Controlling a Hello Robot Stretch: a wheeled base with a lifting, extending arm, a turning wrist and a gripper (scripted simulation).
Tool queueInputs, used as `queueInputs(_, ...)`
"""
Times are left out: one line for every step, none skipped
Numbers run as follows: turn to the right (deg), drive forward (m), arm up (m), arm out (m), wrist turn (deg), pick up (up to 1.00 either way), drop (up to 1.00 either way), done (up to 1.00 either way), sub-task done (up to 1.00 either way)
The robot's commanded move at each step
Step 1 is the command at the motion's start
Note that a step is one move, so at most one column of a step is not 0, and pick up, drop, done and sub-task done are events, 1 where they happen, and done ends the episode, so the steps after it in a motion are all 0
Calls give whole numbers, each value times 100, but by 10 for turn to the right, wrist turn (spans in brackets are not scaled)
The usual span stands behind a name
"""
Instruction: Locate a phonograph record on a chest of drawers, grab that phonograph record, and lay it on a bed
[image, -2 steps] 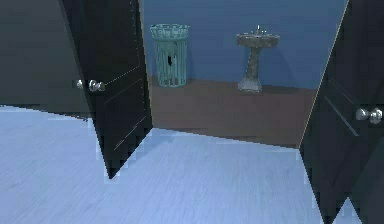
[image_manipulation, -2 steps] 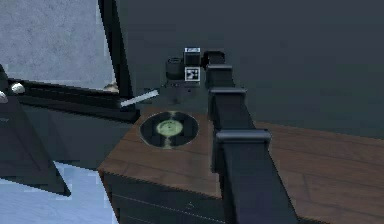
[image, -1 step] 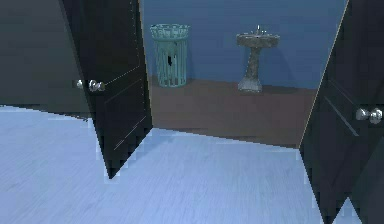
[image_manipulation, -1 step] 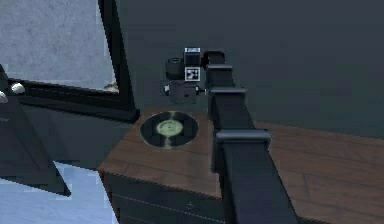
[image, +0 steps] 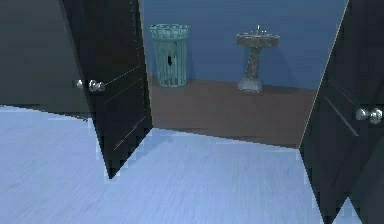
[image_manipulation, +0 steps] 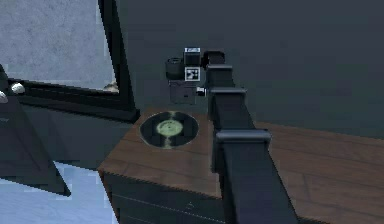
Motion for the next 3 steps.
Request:
queueInputs(0,0,-26,0,0,0,0,0,0)
queueInputs(0,0,0,0,0,100,0,0,0)
queueInputs(0,0,10,0,0,0,0,0,0)
